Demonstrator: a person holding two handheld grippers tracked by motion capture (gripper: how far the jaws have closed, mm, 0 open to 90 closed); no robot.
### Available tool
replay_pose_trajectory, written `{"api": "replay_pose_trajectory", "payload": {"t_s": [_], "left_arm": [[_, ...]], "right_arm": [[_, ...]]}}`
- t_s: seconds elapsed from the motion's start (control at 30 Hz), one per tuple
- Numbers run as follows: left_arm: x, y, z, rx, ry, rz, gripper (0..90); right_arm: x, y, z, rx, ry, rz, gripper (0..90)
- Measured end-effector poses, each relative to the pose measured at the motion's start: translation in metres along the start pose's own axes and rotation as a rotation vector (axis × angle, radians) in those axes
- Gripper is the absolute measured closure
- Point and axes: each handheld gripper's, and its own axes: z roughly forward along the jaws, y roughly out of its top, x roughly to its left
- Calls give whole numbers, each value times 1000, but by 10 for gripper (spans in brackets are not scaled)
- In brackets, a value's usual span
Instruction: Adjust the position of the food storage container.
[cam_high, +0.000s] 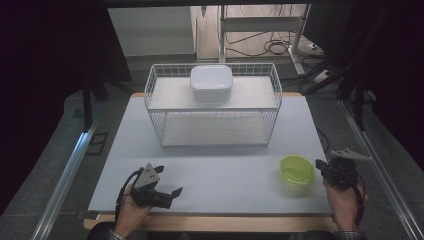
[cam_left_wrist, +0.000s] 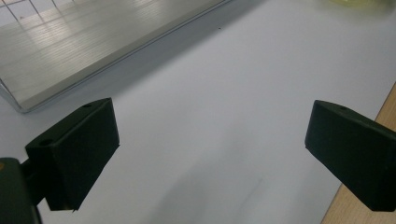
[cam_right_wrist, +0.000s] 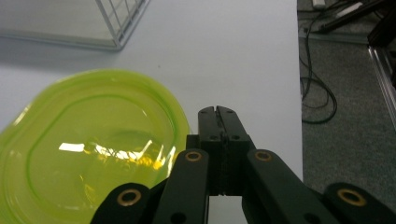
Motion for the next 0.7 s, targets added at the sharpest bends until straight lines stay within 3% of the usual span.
{"api": "replay_pose_trajectory", "payload": {"t_s": [0.17, 0.37, 0.7], "left_arm": [[-1, 0, 1, 10, -1, 4, 27], [-2, 0, 3, 16, -7, 9, 26], [-3, 0, 5, 28, -24, 11, 27]], "right_arm": [[2, -7, 3, 59, -23, 8, 896], [9, -7, 5, 69, -28, 19, 895], [30, -2, 13, 72, 52, 15, 894]]}}
